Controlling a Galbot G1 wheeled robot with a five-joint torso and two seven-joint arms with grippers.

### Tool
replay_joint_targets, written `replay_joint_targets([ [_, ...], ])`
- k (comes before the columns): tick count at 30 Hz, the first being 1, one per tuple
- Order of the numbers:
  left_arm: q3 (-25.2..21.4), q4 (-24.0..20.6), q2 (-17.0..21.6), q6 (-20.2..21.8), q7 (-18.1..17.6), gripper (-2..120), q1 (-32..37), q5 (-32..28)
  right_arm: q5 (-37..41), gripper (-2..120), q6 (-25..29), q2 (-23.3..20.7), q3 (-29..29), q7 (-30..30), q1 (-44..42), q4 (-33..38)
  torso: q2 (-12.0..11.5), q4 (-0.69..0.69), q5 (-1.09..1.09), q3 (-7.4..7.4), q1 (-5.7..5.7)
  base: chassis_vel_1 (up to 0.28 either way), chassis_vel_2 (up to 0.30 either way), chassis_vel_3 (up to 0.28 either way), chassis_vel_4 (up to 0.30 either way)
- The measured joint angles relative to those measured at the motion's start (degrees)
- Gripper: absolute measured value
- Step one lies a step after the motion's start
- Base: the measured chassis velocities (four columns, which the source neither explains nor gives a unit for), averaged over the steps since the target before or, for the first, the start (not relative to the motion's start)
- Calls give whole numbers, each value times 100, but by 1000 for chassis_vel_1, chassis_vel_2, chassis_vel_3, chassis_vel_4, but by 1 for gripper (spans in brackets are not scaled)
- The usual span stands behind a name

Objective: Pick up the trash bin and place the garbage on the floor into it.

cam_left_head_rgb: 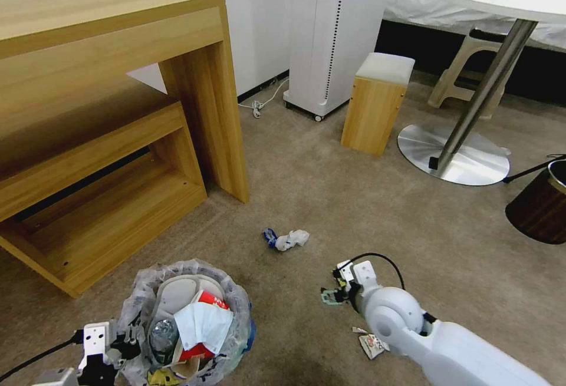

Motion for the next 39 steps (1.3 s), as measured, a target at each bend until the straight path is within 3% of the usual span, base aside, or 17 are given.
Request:
replay_joint_targets([
  [2,35,39,-35,-17,2,1,-7,45,-460,100,351,-383,-55,-820,2,-37,0,-1,-2,0,0,0,0,0,0],
  [4,53,56,-47,-23,2,1,-13,58,-566,100,422,-465,-60,-1001,1,-32,0,-1,0,0,0,0,0,0,0],
  [5,123,119,-80,-49,-6,1,-39,116,-1053,100,832,-909,-42,-2324,0,86,0,1,-1,0,0,0,0,0,0],
  [6,123,119,-80,-49,-6,1,-39,116,-1053,100,832,-909,-42,-2324,0,86,0,1,-1,0,0,0,0,0,0],
  [8,166,143,-91,-55,-51,1,-71,134,-1462,100,1344,-1251,-66,-3072,-69,70,0,0,-2,0,0,0,0,0,0],
  [15,137,179,11,-66,-121,1,-43,129,-2279,100,2208,-1588,-338,-3744,-83,-403,0,-1,0,1,0,0,0,0,0],
  [21,64,190,116,-68,-275,1,-51,2,-2773,100,2576,-1819,-609,-4470,326,-988,0,0,-1,1,0,0,0,0,0],
  [27,99,311,326,-70,-335,1,-227,-154,-3408,100,3170,-1895,-588,-5373,568,-1525,0,-2,-4,1,0,0,0,0,0],
  [32,255,482,333,-82,-351,1,-326,-137,-3771,100,3895,-1464,-579,-6329,844,-2257,0,-2,0,1,0,0,0,0,0],
  [39,271,510,215,-130,-348,1,-273,-25,-4164,100,3821,-946,-612,-6503,1190,-2573,0,2,-2,1,0,0,0,0,0],
])
